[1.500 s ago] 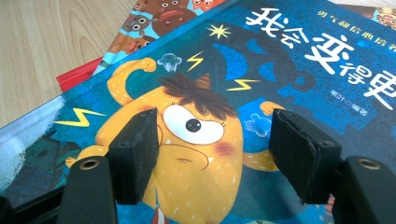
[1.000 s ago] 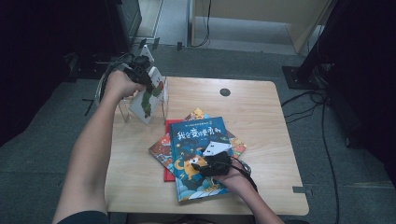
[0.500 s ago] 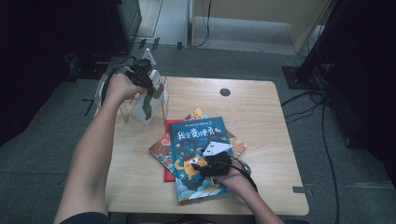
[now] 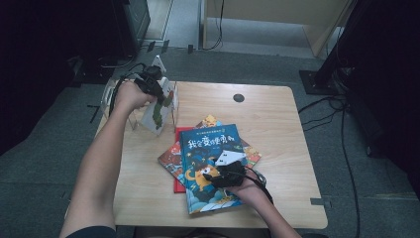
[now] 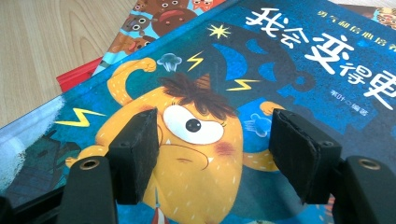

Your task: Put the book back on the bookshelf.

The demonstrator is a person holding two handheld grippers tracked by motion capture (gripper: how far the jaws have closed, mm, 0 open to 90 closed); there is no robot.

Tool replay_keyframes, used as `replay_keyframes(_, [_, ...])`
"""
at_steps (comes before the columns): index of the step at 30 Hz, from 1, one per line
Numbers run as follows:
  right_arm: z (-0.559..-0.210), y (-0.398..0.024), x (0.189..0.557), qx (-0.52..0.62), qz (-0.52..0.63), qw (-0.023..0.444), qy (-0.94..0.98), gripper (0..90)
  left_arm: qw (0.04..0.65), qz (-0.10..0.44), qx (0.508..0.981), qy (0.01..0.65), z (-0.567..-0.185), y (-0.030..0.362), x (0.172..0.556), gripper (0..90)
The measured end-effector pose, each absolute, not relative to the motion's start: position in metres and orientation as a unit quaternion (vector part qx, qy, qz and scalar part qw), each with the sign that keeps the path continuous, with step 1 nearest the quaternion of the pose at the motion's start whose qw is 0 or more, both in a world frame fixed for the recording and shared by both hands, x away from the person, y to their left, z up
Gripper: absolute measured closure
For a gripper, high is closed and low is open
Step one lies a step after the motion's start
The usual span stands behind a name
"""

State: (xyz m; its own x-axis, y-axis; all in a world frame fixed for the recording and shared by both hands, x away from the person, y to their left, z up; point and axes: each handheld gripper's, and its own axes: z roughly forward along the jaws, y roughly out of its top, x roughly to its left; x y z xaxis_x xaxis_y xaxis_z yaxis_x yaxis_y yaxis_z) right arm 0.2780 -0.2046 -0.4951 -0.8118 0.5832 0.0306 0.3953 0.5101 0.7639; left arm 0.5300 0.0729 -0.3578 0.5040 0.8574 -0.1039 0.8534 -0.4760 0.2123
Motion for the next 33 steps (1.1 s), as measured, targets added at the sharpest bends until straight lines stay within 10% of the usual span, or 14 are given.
replay_keyframes(33, [-0.4951, -0.2047, 0.278, 0.284, 0.405, 0.116, 0.861, 33.3, 0.111, 0.002, 0.853, 0.51, -0.3643, 0.0664, 0.5342, 75.6])
